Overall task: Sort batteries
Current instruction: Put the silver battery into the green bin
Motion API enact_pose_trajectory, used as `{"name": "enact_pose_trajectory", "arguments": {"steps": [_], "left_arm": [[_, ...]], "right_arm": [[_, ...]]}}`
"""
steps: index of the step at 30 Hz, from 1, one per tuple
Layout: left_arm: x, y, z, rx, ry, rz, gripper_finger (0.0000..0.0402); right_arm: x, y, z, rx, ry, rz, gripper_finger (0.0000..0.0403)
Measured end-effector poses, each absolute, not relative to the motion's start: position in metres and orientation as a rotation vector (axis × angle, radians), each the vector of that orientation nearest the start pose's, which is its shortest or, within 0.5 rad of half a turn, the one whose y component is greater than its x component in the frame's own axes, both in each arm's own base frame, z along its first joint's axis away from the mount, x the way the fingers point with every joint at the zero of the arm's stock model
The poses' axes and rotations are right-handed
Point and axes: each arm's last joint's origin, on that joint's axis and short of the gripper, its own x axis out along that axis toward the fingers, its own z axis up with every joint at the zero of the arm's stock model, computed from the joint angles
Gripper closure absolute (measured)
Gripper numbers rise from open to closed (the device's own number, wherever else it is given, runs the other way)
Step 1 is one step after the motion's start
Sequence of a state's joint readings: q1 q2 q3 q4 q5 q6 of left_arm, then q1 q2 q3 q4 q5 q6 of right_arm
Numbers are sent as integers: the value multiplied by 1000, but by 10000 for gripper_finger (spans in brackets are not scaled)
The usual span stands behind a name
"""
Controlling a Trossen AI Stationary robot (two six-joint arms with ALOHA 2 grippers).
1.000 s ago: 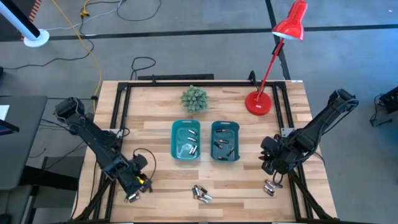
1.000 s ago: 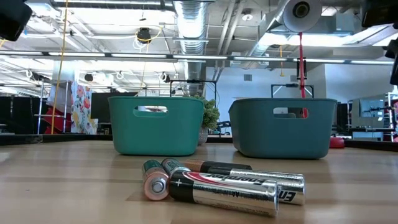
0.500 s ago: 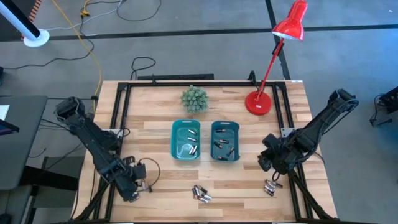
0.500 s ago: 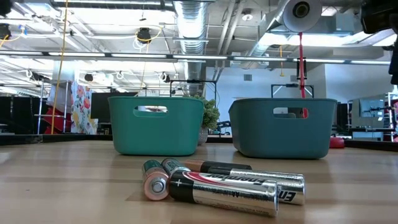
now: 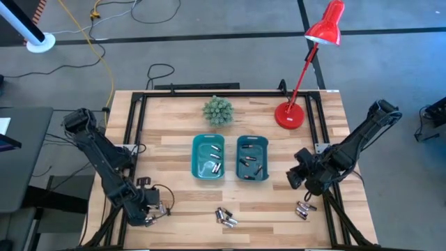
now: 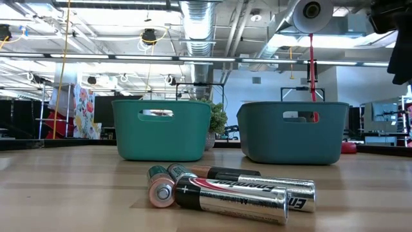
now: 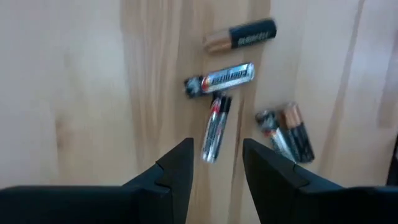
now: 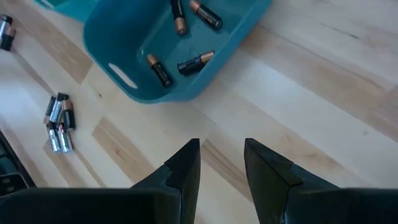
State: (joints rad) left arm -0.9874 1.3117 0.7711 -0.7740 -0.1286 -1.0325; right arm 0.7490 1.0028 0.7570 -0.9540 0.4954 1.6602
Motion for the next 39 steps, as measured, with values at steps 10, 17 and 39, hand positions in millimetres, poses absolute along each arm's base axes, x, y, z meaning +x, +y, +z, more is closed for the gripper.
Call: {"name": "enact_pose_trajectory", "arguments": {"steps": [10,17,39], "left_arm": [[120,-175,169,-194,1305,-68,269],[122,-178,160,-178,1319,-84,269],[123,-183,138,-13,1434,-69,362]], "right_arm": [[131,101,238,841,810,-586,262],[131,101,238,841,810,-586,262],[130,100,238,830,816,-593,262]]}}
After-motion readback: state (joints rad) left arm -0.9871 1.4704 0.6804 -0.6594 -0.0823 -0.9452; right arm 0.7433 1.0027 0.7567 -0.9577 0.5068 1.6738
